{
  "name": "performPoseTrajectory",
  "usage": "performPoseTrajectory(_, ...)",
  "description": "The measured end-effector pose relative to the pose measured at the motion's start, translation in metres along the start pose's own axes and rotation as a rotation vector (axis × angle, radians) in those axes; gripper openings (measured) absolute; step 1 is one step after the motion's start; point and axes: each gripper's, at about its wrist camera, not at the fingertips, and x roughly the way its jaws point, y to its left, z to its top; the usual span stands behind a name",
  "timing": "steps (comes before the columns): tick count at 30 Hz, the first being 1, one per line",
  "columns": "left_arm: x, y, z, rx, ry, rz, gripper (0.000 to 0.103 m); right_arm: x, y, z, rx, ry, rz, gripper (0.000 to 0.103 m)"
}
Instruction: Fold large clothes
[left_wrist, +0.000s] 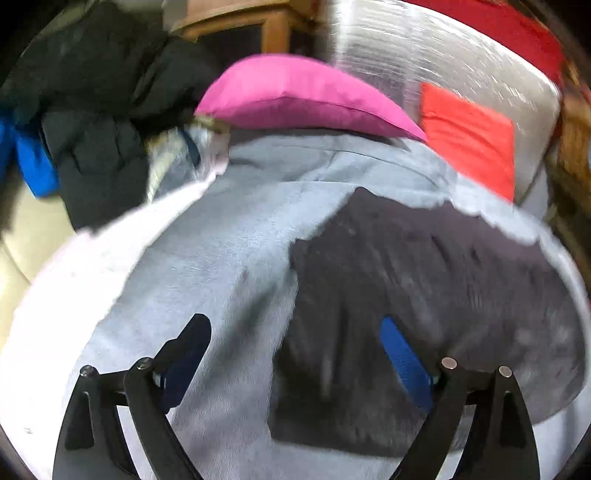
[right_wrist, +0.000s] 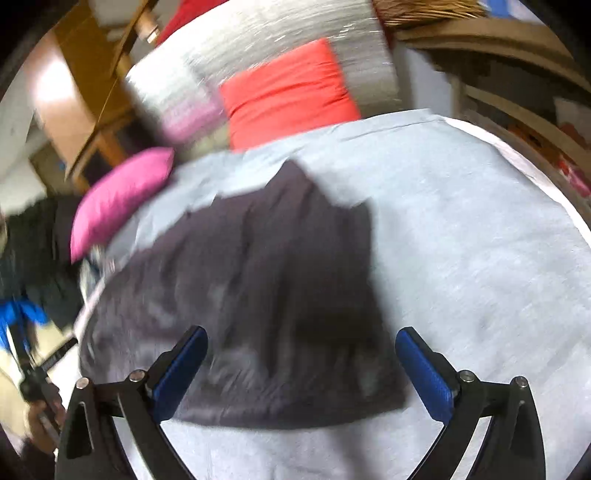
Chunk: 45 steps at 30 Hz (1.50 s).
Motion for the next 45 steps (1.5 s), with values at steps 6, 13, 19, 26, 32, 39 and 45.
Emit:
performPoseTrajectory(6, 0.074, 0.026, 0.029, -0.161, 0.265, -0.321, 0.093, 0.06, -0.041, 0.045, 0.156, 0.174, 0.142, 0.103)
performPoseTrajectory(13, 0.103, 0.019, 0.041, -0.221, 0.326, -0.477, 0.092, 0.109, -0.02, 0.048, 0.09, 0.29, 0.209, 0.098)
performPoseTrajectory(19, 0.127, 0.006, 0.036, -0.148, 0.384, -0.434, 0.056, 0.126, -0.005, 0.045, 0.017, 0.331, 0.201, 0.068)
performPoseTrajectory(26, 0.128, -0.003, 0.034, -0.163, 0.35, -0.456, 0.072, 0.132, -0.001, 0.045, 0.019, 0.344, 0.185, 0.076)
performPoseTrajectory(32, 0.113, -0.033, 0.046, -0.041, 0.321, -0.331, 0.021, 0.111, 0.028, 0.056, -0.056, 0.335, 0.147, 0.025)
performPoseTrajectory(39, 0.059, -0.055, 0.072, 0.026, 0.225, -0.287, 0.016, 0.053, 0.075, 0.079, -0.172, 0.257, 0.136, 0.016)
performPoseTrajectory(45, -0.017, -0.066, 0.093, 0.091, 0.11, -0.317, 0.015, -0.009, 0.111, 0.092, -0.253, 0.174, 0.148, 0.014)
